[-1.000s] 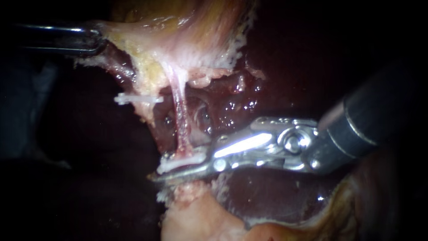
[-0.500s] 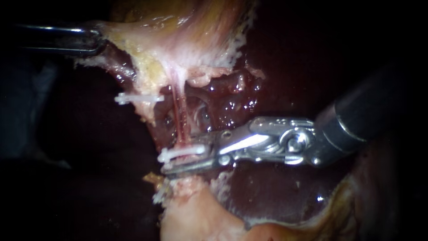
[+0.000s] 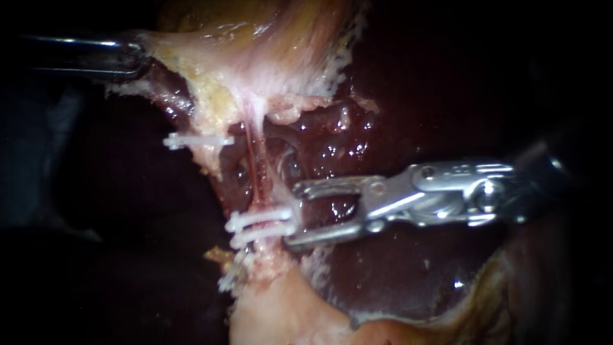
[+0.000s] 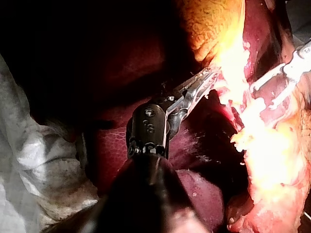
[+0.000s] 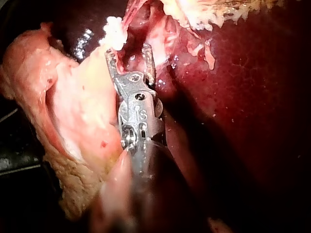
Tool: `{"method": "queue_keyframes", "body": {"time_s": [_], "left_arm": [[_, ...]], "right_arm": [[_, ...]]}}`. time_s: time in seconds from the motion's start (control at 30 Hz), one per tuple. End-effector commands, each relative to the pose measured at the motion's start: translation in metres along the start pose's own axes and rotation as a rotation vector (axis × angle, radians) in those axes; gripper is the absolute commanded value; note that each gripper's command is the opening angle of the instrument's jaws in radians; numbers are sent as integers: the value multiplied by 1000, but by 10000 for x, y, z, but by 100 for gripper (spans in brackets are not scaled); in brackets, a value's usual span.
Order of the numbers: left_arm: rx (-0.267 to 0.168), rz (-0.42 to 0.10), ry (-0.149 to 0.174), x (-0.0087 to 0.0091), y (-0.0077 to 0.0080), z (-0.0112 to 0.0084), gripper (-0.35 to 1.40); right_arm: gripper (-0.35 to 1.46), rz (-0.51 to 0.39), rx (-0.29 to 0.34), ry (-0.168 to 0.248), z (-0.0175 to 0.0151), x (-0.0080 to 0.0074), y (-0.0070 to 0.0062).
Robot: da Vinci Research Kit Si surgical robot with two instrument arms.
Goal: Going back second clip right tube
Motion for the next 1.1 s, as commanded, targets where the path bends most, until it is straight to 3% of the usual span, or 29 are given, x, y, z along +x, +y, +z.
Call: {"method": "queue_keyframes", "body": {"time_s": [0.03, 0.23, 0.43, 0.63, 0.87, 1.1], "left_arm": [[-1, 0, 0, 0, 0, 0, -35], [0, 0, 0, 0, 0, 1, -35], [1, 2, 1, -2, -2, 5, -35], [20, 14, -5, -18, -14, 30, -35], [15, 29, -34, -41, -20, 62, -35], [12, 39, -44, -49, -19, 72, -35]], "right_arm": [[50, -16, -2, 0, -9, 1, 0], [50, -71, -19, -4, -45, -2, 1], [50, -88, -18, -5, -52, -3, 1], [50, -89, -21, -5, -52, -4, 1], [50, -89, -18, -5, -52, -4, 1], [50, -88, -18, -5, -53, -3, 1]]}}
